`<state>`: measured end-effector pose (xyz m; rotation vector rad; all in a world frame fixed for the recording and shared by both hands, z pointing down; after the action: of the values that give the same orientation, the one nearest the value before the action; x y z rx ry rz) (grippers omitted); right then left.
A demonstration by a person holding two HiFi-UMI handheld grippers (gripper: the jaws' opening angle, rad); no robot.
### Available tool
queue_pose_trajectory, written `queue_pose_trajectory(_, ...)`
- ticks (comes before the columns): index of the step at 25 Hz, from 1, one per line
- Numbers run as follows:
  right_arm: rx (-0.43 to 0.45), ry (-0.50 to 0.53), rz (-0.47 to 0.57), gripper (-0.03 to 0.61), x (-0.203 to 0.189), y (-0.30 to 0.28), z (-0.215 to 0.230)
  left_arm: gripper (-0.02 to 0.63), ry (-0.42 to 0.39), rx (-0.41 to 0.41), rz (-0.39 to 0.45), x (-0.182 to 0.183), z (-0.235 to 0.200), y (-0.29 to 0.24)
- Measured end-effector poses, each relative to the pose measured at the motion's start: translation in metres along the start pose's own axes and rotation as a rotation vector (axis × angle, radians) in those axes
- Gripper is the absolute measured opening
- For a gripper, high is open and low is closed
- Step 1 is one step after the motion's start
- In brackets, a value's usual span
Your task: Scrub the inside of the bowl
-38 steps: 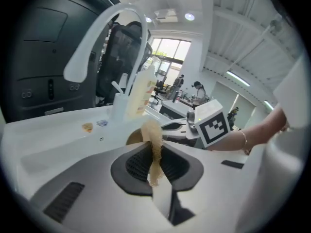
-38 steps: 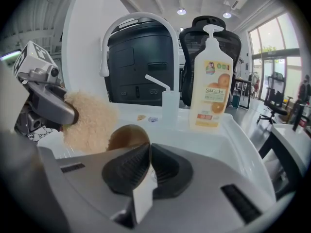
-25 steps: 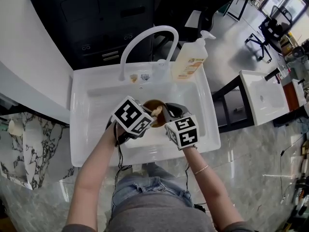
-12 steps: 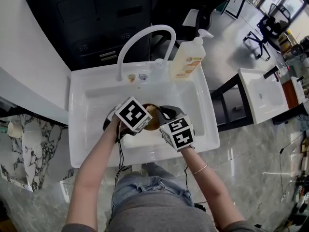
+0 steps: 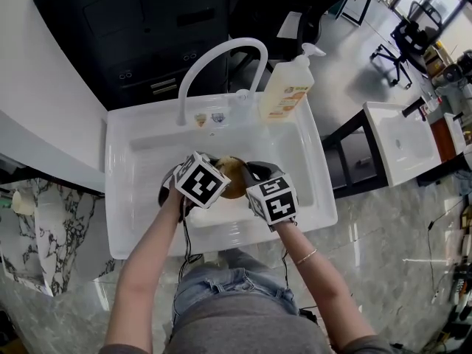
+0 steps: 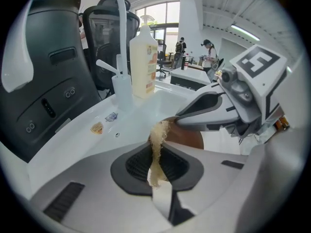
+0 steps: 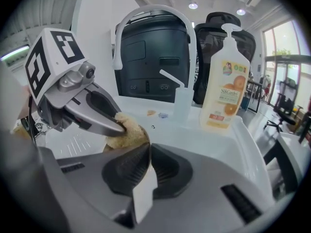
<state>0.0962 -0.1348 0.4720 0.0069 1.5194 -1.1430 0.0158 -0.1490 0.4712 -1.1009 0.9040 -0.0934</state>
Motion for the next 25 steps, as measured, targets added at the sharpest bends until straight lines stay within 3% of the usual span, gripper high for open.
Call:
queue_pose_trajectory(11, -0.017, -0.050, 0.023, 0.025, 0.003, 0.003, 0.013, 0.044, 0.105, 0.029, 0.101, 0.008, -0.014, 0.006)
queue_pose_trajectory(21, -0.050, -0.072, 0.040, 0.025, 0.004, 0.004, 0.024, 0.044, 0.332, 0.051, 0.198, 0.006, -0.027, 0.016)
queue_pose_trajectory(25, -0.061, -0.081, 0.042, 0.025, 0.002, 0.004, 0.029, 0.044, 0.374, 0.076, 0.209, 0.001, -0.029, 0.017)
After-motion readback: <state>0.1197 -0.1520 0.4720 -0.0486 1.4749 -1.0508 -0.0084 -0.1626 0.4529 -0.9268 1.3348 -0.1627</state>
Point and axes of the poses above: the fingertips, and each gripper's own axes: y backward along the fingers, z to its right, x out of its top, the point moved 3 cm from there along y, backward along the fingers, and after that the axes turned 12 degrees about x, right-handed, at the moved point
